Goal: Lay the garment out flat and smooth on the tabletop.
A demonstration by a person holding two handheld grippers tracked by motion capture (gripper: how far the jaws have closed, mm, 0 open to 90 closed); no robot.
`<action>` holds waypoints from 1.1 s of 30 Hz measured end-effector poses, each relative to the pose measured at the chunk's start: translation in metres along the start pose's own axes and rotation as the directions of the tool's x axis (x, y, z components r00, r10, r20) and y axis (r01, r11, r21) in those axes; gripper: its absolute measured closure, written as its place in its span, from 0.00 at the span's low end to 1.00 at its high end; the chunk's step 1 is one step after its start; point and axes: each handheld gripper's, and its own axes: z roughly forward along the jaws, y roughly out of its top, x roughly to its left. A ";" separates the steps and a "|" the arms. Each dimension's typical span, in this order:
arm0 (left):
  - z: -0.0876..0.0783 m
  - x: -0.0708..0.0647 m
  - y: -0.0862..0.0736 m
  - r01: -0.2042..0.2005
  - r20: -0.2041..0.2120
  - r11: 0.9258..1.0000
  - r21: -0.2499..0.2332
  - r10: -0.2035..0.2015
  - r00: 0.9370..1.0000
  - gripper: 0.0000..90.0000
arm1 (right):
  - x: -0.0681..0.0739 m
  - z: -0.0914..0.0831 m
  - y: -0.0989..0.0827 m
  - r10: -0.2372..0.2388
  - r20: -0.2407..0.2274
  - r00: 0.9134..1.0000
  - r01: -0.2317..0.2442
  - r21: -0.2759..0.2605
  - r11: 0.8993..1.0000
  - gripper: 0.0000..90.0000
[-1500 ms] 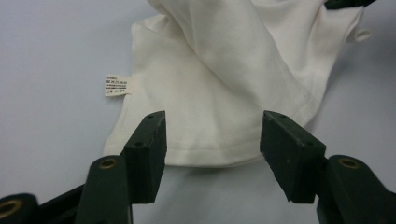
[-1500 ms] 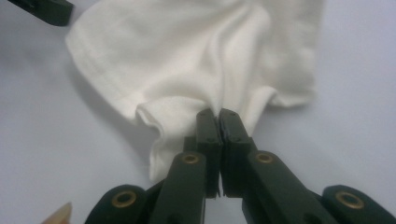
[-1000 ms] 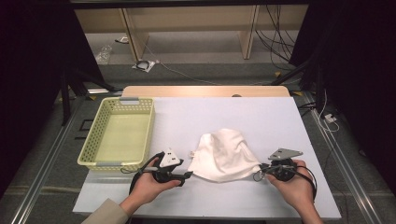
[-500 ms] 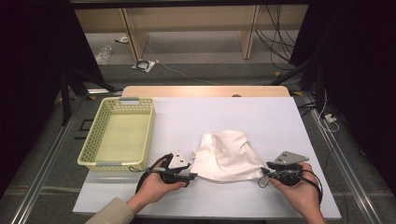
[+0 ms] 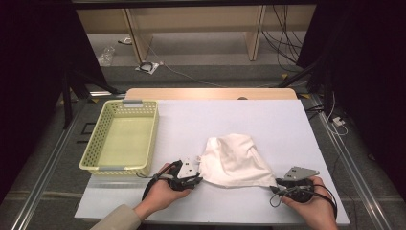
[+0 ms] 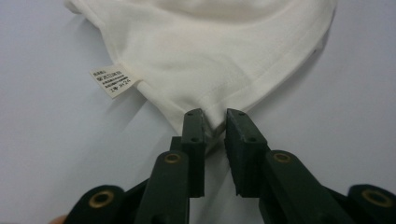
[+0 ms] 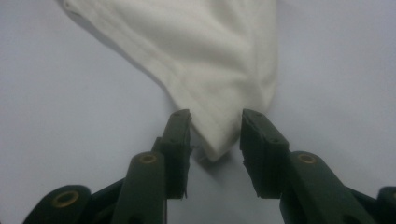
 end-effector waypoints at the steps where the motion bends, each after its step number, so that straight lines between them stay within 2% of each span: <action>1: 0.000 0.000 0.000 0.000 -0.001 1.000 -0.001 0.000 1.000 0.88 | 0.000 0.001 -0.002 0.004 -0.001 1.000 -0.004 0.003 1.000 0.73; 3: -0.001 0.000 0.001 0.007 -0.001 1.000 -0.006 -0.007 1.000 0.90 | 0.000 0.004 -0.004 0.009 -0.008 1.000 -0.009 0.021 1.000 0.85; 5: -0.002 0.000 0.001 0.014 -0.002 1.000 -0.011 -0.014 1.000 0.92 | -0.001 0.006 -0.004 0.031 -0.025 0.999 -0.030 0.022 0.999 0.92; 8: -0.004 0.000 0.002 0.026 0.001 1.000 -0.015 -0.026 1.000 0.95 | -0.003 0.005 -0.003 0.035 -0.013 0.999 -0.035 0.033 0.999 0.99; 12: -0.009 0.003 0.004 0.051 -0.005 0.998 -0.035 -0.052 0.999 0.98 | -0.004 -0.001 -0.002 0.051 -0.015 0.999 -0.051 0.001 0.999 0.99; 15: -0.014 0.005 0.007 0.066 -0.013 0.996 -0.058 -0.067 0.998 0.98 | -0.006 -0.009 0.000 0.076 -0.007 0.997 -0.077 -0.055 0.996 0.99; 19: -0.019 0.007 0.009 0.081 -0.027 0.993 -0.090 -0.084 0.996 0.99 | -0.008 -0.015 0.002 0.102 0.013 0.995 -0.099 -0.124 0.987 1.00; 22: -0.023 0.009 0.011 0.093 -0.036 0.989 -0.114 -0.097 0.995 0.99 | -0.009 -0.020 0.003 0.105 0.024 0.994 -0.100 -0.167 0.981 1.00; 26: -0.026 0.011 0.013 0.098 -0.047 0.986 -0.137 -0.105 0.993 0.99 | -0.009 -0.025 0.005 0.119 0.031 0.992 -0.108 -0.229 0.967 1.00; 29: -0.027 0.012 0.013 0.106 -0.050 0.984 -0.144 -0.114 0.992 0.99 | -0.008 -0.026 0.007 0.121 0.041 0.992 -0.107 -0.254 0.961 1.00; 33: -0.029 0.012 0.014 0.108 -0.051 0.981 -0.160 -0.118 0.992 0.99 | -0.008 -0.027 0.007 0.122 0.044 0.992 -0.107 -0.258 0.960 1.00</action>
